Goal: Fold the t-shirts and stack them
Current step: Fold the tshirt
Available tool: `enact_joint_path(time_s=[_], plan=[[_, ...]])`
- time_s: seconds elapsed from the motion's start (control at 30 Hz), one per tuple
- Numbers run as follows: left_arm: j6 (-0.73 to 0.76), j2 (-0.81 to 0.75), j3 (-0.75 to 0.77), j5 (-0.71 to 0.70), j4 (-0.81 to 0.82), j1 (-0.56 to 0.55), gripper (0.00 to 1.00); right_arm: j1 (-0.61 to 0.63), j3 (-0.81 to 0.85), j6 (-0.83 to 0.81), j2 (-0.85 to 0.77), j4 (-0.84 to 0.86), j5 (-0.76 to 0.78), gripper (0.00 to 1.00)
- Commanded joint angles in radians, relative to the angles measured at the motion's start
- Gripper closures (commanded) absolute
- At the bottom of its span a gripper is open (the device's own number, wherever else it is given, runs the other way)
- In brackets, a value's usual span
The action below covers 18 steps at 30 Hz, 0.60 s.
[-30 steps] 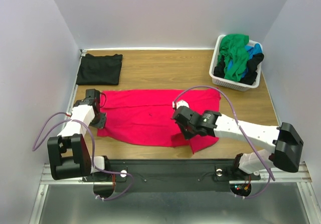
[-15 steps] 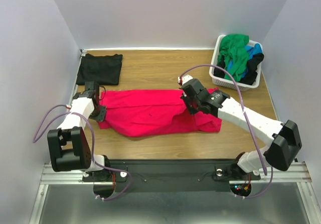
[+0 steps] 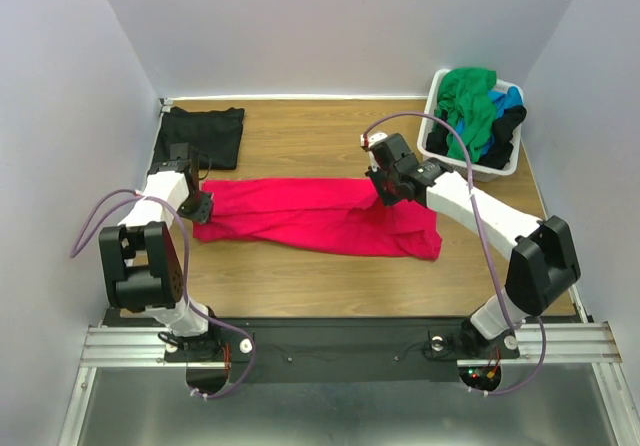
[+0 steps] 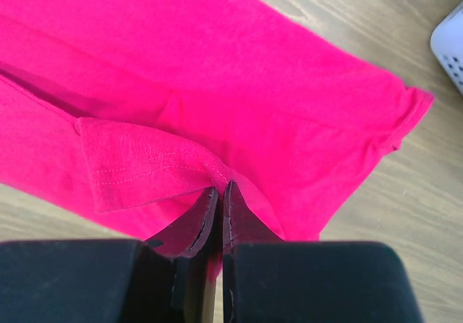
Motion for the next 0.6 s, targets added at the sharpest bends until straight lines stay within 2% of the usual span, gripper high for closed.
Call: enact_joint_path(time_s=[0.0,0.57], plan=[[0.005,0.021,0.061,-0.012,-0.019,0.000,0.86,-0.027,0.064,-0.050,0.024,0.069,-0.032,1.00],[0.008,0.088,0.121,-0.015,-0.012,0.009,0.86,-0.094,0.148,-0.095,0.144,0.089,-0.015,1.00]])
